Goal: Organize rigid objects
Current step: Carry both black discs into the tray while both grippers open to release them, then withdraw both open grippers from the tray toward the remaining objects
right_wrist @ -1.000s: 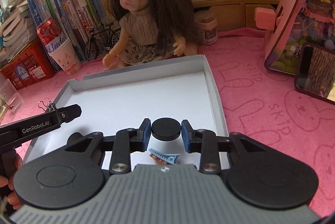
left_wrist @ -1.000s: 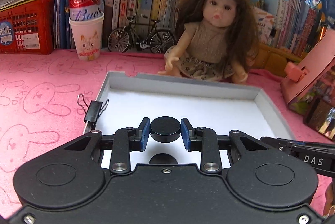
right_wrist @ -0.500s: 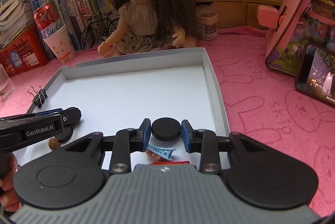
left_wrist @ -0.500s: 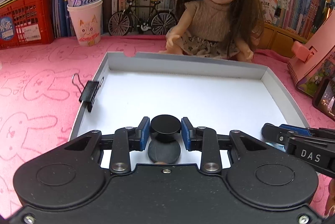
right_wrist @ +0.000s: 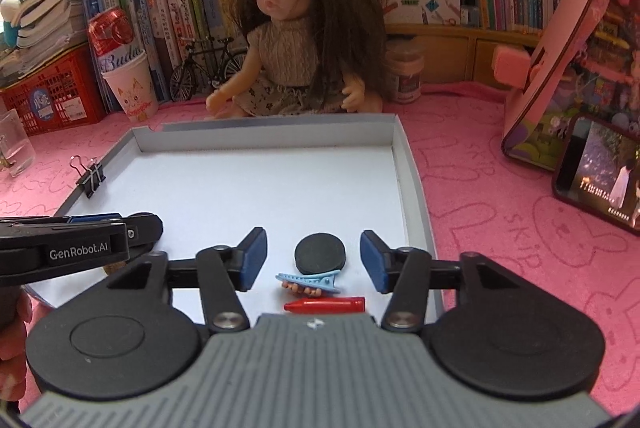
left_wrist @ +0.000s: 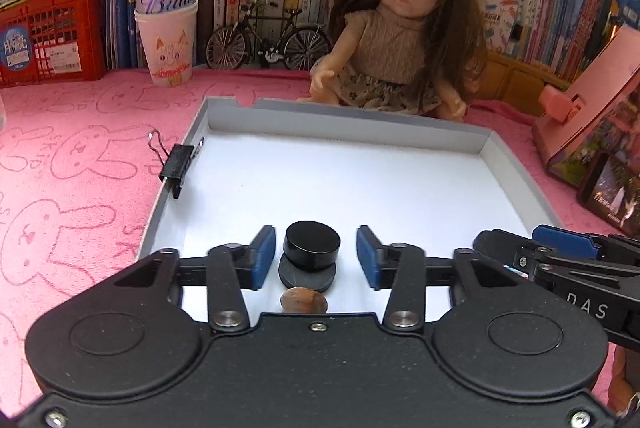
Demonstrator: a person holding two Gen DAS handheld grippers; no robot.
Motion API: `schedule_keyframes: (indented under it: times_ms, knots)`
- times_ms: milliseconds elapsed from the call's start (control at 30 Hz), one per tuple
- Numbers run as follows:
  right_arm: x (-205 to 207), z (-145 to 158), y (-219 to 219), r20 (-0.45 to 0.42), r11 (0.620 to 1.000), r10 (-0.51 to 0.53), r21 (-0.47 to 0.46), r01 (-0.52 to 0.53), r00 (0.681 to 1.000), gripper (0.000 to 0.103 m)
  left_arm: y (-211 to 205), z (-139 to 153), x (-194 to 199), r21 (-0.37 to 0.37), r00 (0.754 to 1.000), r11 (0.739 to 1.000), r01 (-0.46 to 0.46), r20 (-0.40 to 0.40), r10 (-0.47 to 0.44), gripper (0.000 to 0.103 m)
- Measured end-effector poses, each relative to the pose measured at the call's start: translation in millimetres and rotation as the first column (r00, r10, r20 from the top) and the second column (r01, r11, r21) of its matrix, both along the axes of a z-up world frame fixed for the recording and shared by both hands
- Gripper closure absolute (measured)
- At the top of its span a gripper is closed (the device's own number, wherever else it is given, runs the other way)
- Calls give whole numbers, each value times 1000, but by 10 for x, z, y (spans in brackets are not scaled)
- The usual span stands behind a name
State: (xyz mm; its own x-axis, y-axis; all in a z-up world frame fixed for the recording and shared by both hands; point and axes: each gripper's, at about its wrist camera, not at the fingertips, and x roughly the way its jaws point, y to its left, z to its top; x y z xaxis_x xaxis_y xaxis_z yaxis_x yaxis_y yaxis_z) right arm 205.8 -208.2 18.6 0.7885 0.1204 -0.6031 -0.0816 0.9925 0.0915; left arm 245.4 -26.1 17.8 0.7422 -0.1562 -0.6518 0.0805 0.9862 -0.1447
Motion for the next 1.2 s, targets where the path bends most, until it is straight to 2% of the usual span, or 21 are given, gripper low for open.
schedule_keyframes:
  times_ms: [100, 167, 233, 367, 667, 733, 967, 1200]
  knots:
    - [-101, 50, -26, 26, 1000, 5, 3, -5, 1000, 26, 20, 73, -98, 2, 1000, 1000, 16, 26, -16, 53]
    - [-167, 73, -45, 36, 1000, 8, 8, -8, 999, 24, 38, 124, -172, -3, 999, 1000, 25, 41, -24, 44]
    - [-237, 97, -67, 46, 1000, 12, 17, -13, 999, 20, 58, 172, -245, -13, 998, 999, 35, 57, -34, 39]
    - [-380, 140, -94, 68, 999, 17, 25, -19, 998, 17, 84, 266, -428, -19, 994, 998, 52, 100, -50, 31]
    - [-686, 184, -109, 107, 1000, 20, 0, -20, 994, 12, 69, 358, -880, 30, 977, 993, 110, 183, -114, 23]
    - [-753, 186, -122, 115, 1000, 22, -4, -22, 993, 7, 78, 360, -974, 32, 974, 992, 122, 190, -126, 22]
    - [-954, 161, -146, 126, 1000, 24, -10, -23, 992, 0, 125, 345, -1291, 32, 963, 986, 162, 213, -165, 19]
    - [-1102, 86, -125, 103, 999, 46, -6, -46, 994, 0, 154, 304, -1555, 51, 953, 981, 187, 233, -194, 17]
